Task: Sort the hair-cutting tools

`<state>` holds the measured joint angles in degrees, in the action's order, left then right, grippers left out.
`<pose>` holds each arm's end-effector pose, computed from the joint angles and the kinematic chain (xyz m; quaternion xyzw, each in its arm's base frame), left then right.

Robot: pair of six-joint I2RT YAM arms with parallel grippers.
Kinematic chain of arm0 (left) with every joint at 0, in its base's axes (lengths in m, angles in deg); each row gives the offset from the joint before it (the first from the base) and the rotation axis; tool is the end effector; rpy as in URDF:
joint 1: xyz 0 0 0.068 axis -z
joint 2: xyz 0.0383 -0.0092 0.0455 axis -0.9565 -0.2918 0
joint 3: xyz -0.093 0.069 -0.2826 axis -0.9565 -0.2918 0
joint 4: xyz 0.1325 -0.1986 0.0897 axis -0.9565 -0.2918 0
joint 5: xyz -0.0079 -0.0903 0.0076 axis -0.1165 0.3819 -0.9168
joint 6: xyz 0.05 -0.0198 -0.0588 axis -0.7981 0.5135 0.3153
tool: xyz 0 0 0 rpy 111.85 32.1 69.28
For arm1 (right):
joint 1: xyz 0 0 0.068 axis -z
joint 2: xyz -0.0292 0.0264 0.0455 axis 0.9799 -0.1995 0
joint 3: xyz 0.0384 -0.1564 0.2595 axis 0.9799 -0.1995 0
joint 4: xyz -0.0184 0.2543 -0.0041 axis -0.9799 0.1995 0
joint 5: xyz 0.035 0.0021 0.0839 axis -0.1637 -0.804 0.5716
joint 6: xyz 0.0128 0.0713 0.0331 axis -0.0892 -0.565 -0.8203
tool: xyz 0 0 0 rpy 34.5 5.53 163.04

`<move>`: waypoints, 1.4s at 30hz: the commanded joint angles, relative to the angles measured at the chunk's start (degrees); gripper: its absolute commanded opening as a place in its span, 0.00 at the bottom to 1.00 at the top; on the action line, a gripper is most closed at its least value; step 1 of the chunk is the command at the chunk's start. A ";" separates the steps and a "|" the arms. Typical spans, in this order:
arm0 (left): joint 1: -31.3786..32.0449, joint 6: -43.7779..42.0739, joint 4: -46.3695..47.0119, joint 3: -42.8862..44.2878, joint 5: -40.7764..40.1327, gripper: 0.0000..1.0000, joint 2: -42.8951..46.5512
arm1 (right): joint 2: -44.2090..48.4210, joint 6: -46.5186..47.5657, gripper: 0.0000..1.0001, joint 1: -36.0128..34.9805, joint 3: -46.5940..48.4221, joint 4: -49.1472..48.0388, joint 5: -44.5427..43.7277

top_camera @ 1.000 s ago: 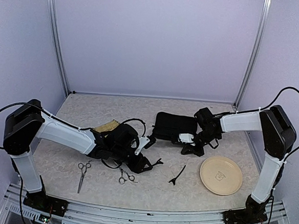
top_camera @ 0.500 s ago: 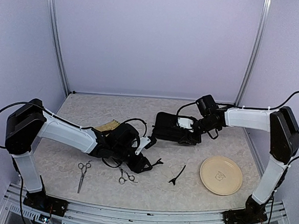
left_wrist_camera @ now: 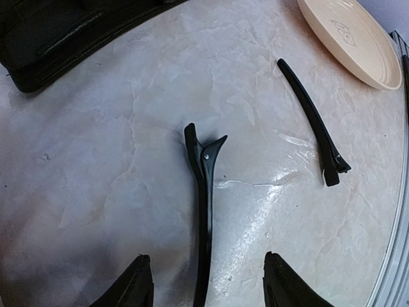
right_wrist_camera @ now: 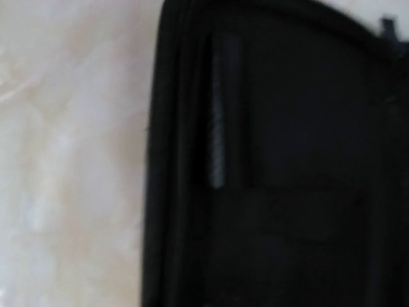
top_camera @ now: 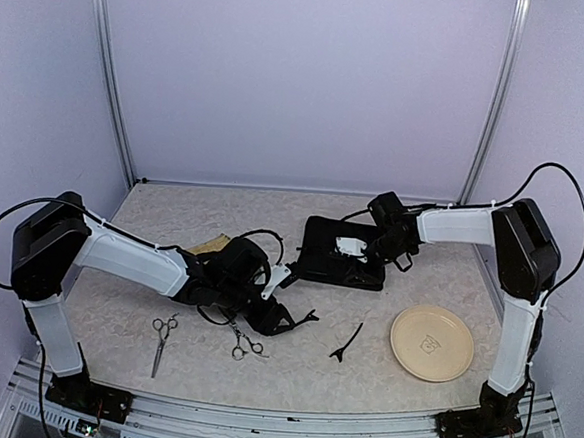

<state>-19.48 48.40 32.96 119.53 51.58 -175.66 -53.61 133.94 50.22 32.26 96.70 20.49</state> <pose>0.2184 -0.3233 0.1601 0.4022 0.8317 -0.2815 0.2592 0.3688 0.2273 0.1689 -0.6466 0.7034 0.1348 0.2625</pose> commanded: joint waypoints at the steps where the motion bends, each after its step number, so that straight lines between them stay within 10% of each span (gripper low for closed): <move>1: -0.04 -0.55 0.49 0.60 1.02 0.58 -0.44 | 0.36 0.77 0.33 0.32 -1.87 3.83 1.24; 18: 1.97 -3.33 -3.21 2.12 -3.31 0.57 -3.30 | 9.69 2.14 0.05 -1.79 -15.91 4.58 4.05; 42: 5.13 -7.56 -13.61 10.65 -12.28 0.31 -9.69 | 8.39 -1.09 0.33 -1.79 -11.64 8.03 10.04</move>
<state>-14.82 42.24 23.08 128.76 40.61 -183.33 -45.04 133.44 48.95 19.32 103.02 28.11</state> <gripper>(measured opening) 0.323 0.324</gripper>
